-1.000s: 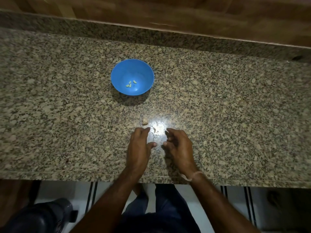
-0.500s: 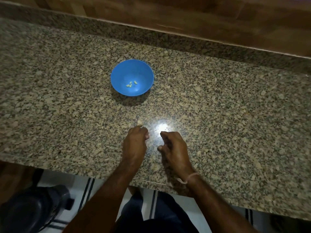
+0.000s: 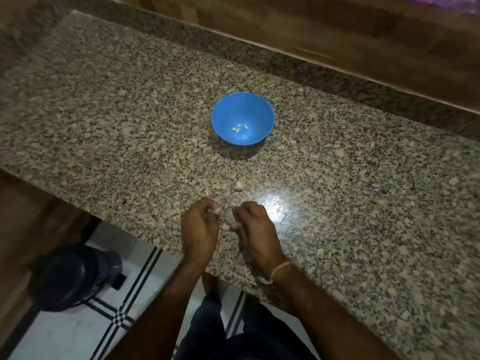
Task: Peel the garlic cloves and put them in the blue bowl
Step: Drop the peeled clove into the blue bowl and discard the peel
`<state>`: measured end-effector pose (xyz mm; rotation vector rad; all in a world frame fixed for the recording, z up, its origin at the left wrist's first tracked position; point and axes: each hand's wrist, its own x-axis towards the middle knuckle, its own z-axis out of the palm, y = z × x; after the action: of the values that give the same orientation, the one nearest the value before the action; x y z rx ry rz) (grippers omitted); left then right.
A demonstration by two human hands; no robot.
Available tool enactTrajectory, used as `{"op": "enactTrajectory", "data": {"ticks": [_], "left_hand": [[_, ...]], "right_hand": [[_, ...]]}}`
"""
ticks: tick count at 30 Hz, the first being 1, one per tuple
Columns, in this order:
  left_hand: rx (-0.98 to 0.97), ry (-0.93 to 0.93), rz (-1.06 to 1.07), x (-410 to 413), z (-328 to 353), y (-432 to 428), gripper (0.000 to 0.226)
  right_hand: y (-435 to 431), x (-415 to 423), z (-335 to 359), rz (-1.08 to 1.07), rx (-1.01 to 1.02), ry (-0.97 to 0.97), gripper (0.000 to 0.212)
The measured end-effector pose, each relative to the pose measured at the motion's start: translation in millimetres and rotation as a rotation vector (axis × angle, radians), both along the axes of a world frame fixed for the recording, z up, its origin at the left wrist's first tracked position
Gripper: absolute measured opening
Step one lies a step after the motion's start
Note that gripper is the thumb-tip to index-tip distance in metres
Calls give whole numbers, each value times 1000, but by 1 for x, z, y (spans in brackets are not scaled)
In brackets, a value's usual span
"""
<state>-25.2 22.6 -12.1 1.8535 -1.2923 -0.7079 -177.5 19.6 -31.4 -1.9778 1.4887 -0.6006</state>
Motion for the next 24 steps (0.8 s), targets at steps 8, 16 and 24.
{"op": "enactTrajectory", "data": {"ticks": [8, 16, 24], "left_hand": [[98, 26, 69, -1, -2, 9, 18], [140, 159, 143, 6, 0, 19, 17], [82, 257, 358, 85, 14, 57, 19]], "right_hand": [[-12, 9, 0, -29, -100, 142, 18], [-3, 22, 10, -140, 217, 6, 26], [8, 127, 51, -370, 1037, -815, 30]]}}
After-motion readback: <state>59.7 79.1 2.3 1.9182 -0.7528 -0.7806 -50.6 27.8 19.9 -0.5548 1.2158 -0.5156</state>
